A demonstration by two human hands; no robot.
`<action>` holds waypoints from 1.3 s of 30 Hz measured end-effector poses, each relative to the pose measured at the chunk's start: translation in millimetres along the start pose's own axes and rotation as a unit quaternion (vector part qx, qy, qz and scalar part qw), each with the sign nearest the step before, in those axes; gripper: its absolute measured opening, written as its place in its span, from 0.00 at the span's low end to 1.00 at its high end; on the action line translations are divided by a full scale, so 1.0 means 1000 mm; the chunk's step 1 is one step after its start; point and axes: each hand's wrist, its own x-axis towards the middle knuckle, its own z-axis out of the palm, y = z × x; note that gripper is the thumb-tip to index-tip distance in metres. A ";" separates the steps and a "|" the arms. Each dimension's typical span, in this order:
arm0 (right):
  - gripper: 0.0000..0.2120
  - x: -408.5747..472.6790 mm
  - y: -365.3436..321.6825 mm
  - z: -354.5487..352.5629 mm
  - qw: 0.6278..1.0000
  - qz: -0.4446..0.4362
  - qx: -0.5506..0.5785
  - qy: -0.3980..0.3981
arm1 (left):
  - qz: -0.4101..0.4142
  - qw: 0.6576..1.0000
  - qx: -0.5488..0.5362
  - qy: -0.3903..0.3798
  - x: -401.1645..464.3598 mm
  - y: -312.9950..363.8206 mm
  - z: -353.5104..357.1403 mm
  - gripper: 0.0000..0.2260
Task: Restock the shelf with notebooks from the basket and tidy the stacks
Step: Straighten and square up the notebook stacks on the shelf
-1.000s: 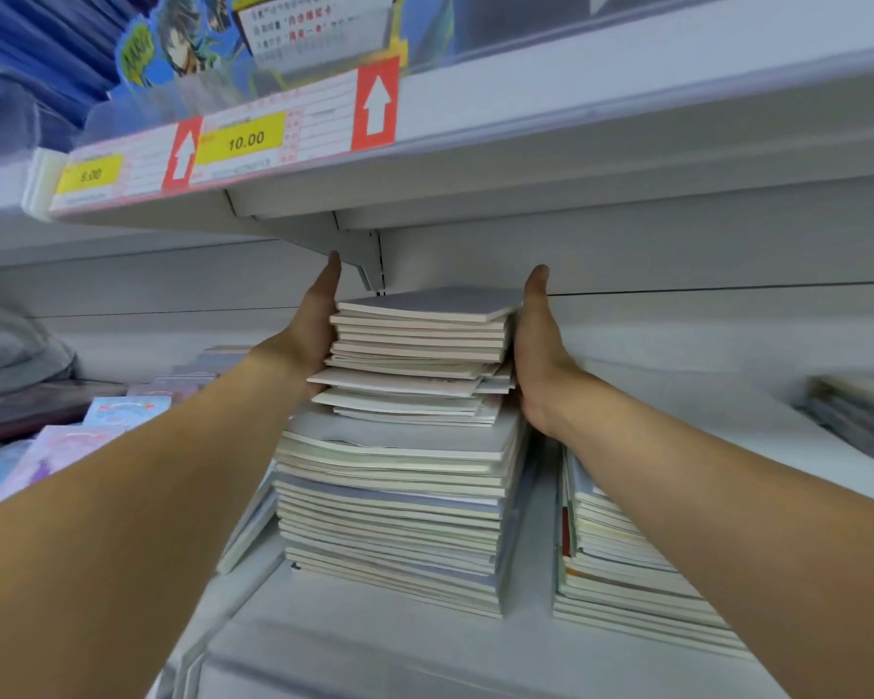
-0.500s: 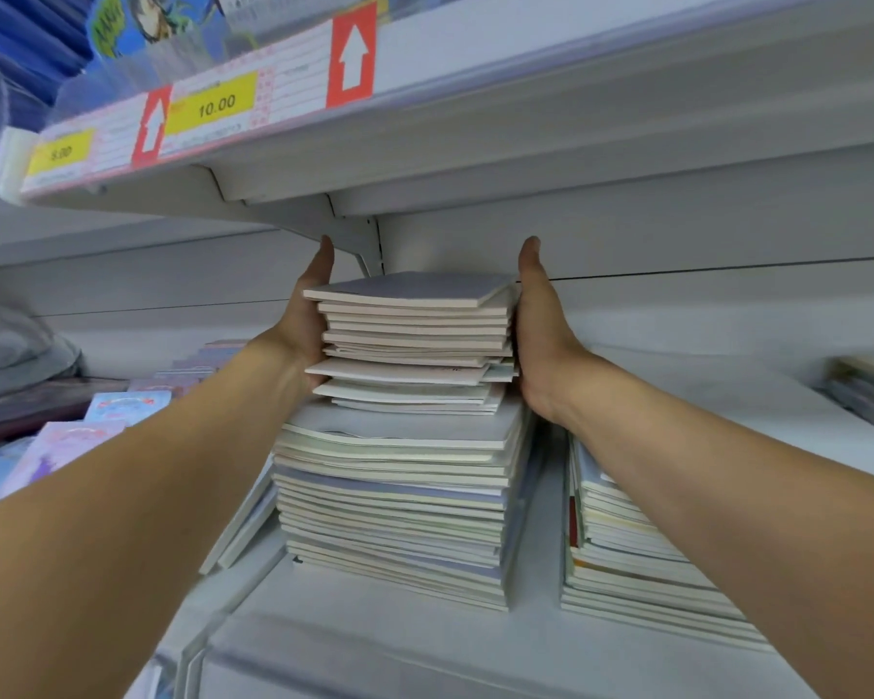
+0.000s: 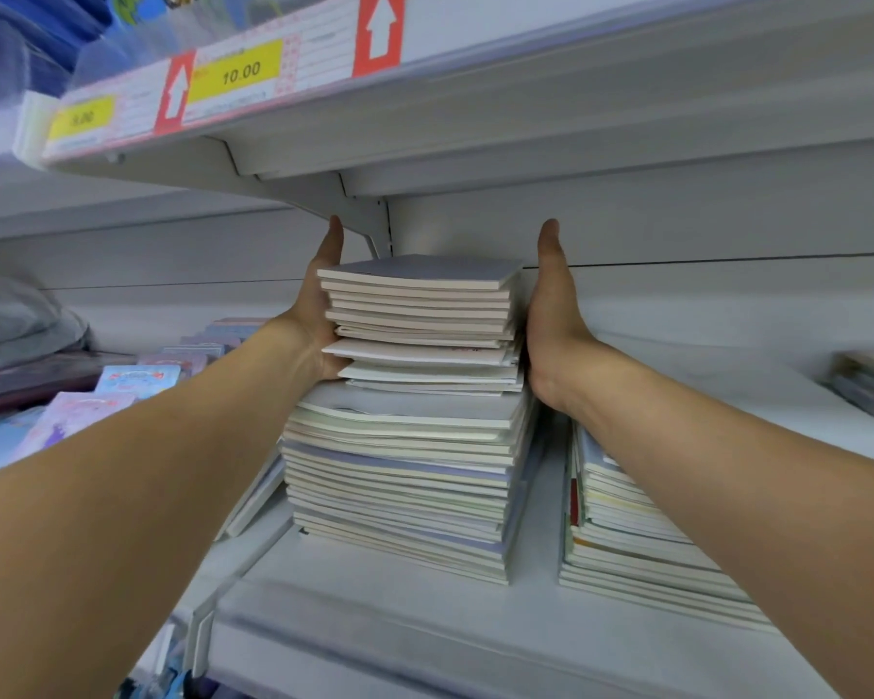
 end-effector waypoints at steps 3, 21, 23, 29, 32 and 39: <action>0.63 -0.020 -0.004 -0.002 0.997 0.034 -0.056 0.041 | -0.005 1.000 0.005 0.015 -0.004 0.001 0.002 0.38; 0.33 -0.069 -0.037 -0.007 0.999 -0.044 0.023 -0.007 | -0.039 0.997 -0.024 0.056 -0.015 0.002 -0.011 0.37; 0.34 -0.070 -0.037 -0.007 0.999 -0.024 0.047 -0.009 | -0.038 0.996 -0.039 0.068 -0.018 0.001 -0.011 0.30; 0.44 -0.063 -0.029 -0.007 0.997 0.044 0.062 -0.029 | -0.041 0.994 -0.023 0.095 -0.019 -0.005 -0.002 0.15; 0.41 -0.065 -0.028 -0.003 0.994 0.038 0.069 -0.075 | -0.044 0.994 -0.008 0.098 -0.018 -0.003 -0.003 0.13; 0.38 -0.071 -0.030 -0.003 0.982 0.026 0.141 -0.119 | -0.058 0.992 0.049 0.103 -0.019 0.002 0.002 0.18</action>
